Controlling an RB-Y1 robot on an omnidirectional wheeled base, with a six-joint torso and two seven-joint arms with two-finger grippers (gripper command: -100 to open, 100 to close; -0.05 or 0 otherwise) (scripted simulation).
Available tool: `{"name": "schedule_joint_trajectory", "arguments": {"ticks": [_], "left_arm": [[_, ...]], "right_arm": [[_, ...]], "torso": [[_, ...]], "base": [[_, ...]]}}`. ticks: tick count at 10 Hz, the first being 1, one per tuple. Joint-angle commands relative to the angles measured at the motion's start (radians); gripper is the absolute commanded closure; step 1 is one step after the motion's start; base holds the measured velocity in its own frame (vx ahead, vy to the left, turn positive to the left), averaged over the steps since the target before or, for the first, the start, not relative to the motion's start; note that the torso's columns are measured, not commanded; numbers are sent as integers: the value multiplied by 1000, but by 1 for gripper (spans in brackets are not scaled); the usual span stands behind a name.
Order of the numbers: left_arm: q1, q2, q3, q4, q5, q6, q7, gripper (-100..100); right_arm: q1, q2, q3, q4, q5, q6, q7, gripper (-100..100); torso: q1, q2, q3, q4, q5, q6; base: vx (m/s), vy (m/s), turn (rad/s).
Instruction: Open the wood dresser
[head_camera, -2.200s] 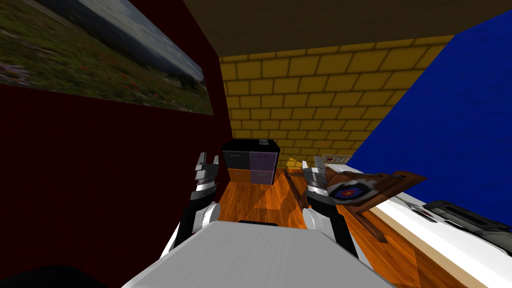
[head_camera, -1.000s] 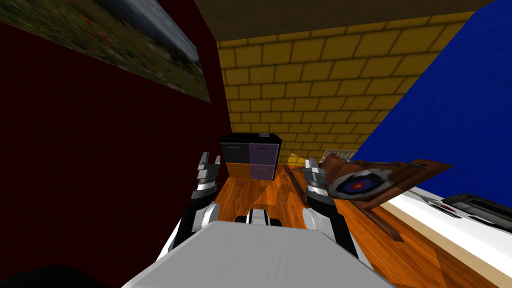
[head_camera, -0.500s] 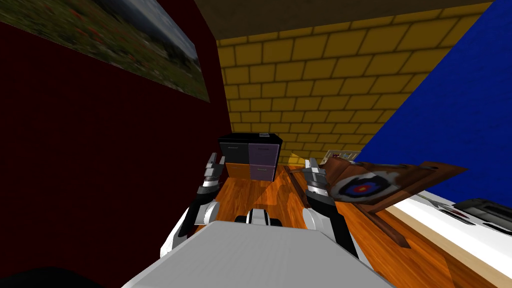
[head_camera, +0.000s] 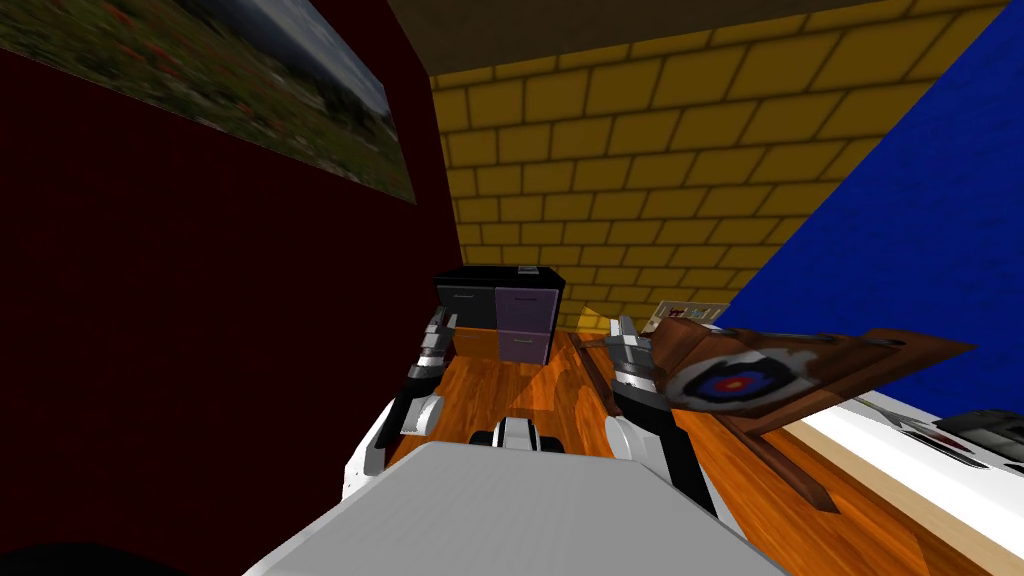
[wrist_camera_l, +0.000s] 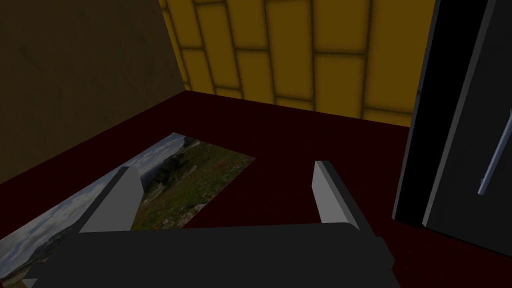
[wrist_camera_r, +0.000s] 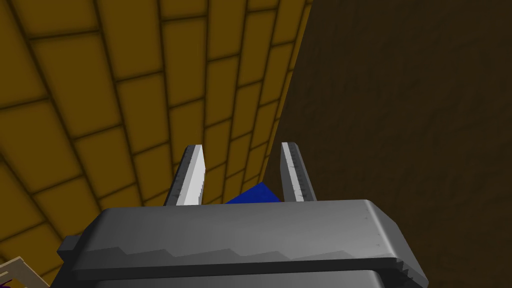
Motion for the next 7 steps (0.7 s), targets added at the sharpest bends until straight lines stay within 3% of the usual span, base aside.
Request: {"name": "schedule_joint_trajectory", "arguments": {"ticks": [1,5,7], "left_arm": [[-63,19,-7,84,5,2,-5,-100],[-118,28,-12,179,10,4,-9,-100],[-177,34,-18,259,14,7,-13,-100]], "right_arm": [[0,0,0,0,0,0,0,0],[0,0,0,0,0,0,0,0],[0,0,0,0,0,0,0,0]], "torso": [[-1,-1,-1,0,0,0],[-1,-1,-1,0,0,0],[-1,-1,0,0,0,0]], "base": [[63,-44,39],[49,-41,23],[54,-47,35]]}}
